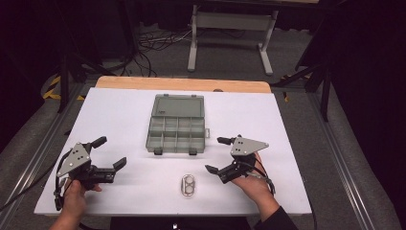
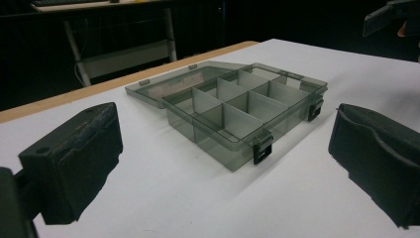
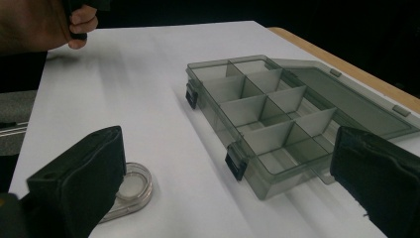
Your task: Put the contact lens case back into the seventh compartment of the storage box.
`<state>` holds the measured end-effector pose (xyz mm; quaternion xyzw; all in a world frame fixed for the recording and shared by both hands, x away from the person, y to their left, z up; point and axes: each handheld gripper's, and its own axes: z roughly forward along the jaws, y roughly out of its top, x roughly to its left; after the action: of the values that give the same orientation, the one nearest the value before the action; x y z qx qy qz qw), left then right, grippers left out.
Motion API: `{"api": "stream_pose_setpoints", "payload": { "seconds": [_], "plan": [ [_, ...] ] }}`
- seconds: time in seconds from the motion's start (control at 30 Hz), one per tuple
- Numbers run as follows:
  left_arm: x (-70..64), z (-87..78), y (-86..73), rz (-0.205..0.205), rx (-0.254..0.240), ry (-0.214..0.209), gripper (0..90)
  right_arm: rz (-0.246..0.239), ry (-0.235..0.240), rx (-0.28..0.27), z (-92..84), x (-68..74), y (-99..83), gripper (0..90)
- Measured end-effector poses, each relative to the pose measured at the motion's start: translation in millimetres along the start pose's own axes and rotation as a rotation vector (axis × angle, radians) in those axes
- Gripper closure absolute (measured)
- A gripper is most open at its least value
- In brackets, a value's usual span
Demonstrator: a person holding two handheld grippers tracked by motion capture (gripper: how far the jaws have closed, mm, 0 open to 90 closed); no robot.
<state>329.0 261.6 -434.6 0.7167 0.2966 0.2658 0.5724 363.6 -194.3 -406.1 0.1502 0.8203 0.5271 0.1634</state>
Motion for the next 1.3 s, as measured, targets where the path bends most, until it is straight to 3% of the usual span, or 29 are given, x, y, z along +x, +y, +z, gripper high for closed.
{"api": "stream_pose_setpoints", "payload": {
  "seconds": [0.93, 1.3],
  "plan": [
    [-1.9, 1.6, -0.1, 0.013, 0.013, -0.011, 1.2, -0.071, 0.117, 0.058, 35.2, 9.0, 28.1, 1.8],
    [-2.1, 1.2, 0.1, 0.019, 0.020, -0.011, 1.2, -0.103, 0.179, 0.131, 45.2, 13.4, 35.0, 3.0]
  ]
}}
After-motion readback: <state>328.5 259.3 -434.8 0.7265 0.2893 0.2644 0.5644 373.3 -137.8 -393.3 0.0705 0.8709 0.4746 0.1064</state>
